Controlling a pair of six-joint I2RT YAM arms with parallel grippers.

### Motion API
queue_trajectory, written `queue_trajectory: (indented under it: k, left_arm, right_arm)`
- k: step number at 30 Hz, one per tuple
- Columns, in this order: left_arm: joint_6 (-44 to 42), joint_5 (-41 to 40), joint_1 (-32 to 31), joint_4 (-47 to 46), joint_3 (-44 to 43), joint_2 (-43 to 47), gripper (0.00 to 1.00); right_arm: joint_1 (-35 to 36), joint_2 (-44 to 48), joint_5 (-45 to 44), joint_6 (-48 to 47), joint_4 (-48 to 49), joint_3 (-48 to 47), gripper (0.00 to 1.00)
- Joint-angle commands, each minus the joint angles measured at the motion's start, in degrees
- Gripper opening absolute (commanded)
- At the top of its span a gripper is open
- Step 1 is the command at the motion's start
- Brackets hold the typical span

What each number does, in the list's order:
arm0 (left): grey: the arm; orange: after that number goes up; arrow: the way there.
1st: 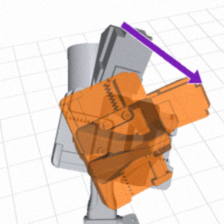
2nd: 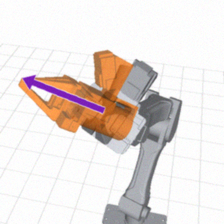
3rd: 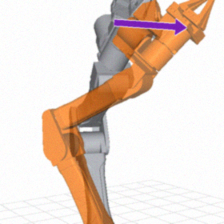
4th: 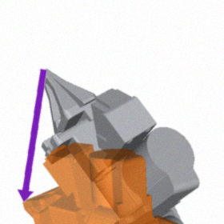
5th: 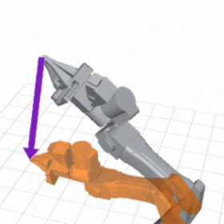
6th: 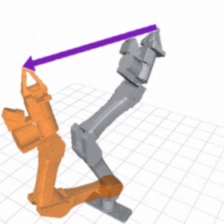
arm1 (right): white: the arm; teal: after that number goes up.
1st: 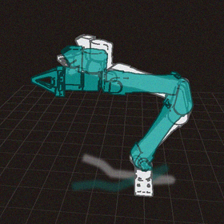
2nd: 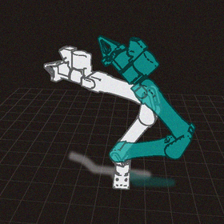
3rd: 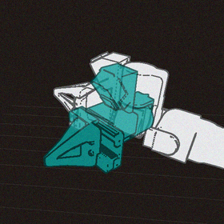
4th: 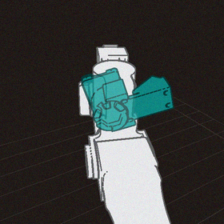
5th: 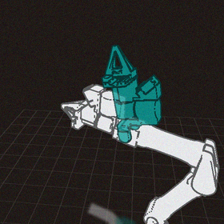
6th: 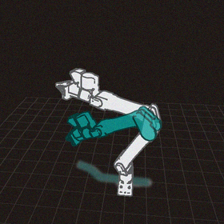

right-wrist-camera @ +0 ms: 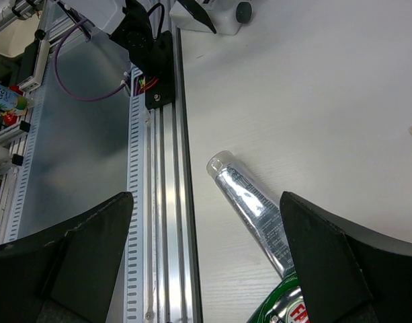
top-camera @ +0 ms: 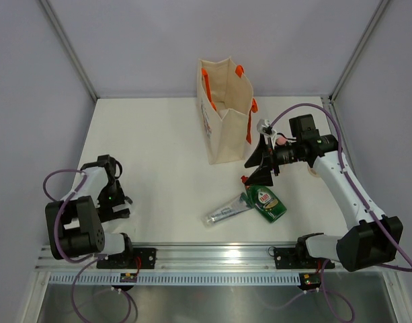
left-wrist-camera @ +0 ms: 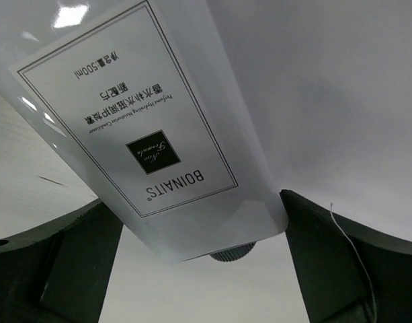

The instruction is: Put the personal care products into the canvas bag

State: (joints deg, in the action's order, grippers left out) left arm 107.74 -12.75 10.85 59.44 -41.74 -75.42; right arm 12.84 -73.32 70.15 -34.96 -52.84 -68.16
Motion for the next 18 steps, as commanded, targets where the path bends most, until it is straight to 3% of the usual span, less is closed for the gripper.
queue_trajectory:
  k: [1,6,8,10,11,12,14,15,18]
  left_arm:
    - [-3.4,-3.8,1.0,-1.8,-3.3,-5.0,0.99]
    - [-6.0,-3.1,2.8,-4.1,-4.9,-8.5,0.93]
    - [-8.6,-2.0,4.1,-5.9,-4.8,-9.8,0.81]
    - [-13.4,-0.3,4.6,-11.1,-4.2,-11.4,0.59]
    - [-15.5,0.5,5.0,-13.4,-4.1,-11.9,0.30]
    - [-17.3,2.8,5.1,-17.6,-4.1,-12.7,0.18]
    - [-24.4,5.5,4.6,-22.9,-4.7,-13.7,0.05]
    - [-26.9,8.8,4.1,-27.3,-5.2,-15.1,0.03]
    - [-35.9,13.5,1.3,-29.3,-9.4,-17.1,0.00]
  right_arm:
    - [-0.4,-0.4,2.1,-1.6,-0.6,-1.2,0.99]
    - [-0.4,-0.5,1.8,-1.8,-0.7,-1.4,1.00]
    - [-0.4,-0.8,1.8,-1.9,-0.7,-1.4,1.00]
    - [-0.4,-1.1,1.6,-2.0,-0.9,-1.4,1.00]
    - [-0.5,-1.4,1.1,-2.4,-1.2,-1.6,1.00]
    - [-0.5,-1.6,0.9,-2.5,-1.3,-1.6,1.00]
    - [-0.4,-1.7,0.3,-2.6,-1.3,-1.5,1.00]
    - [-0.4,-1.7,0.3,-2.6,-1.3,-1.6,0.99]
    - [-0.5,-1.5,0.3,-2.6,-1.2,-1.6,1.00]
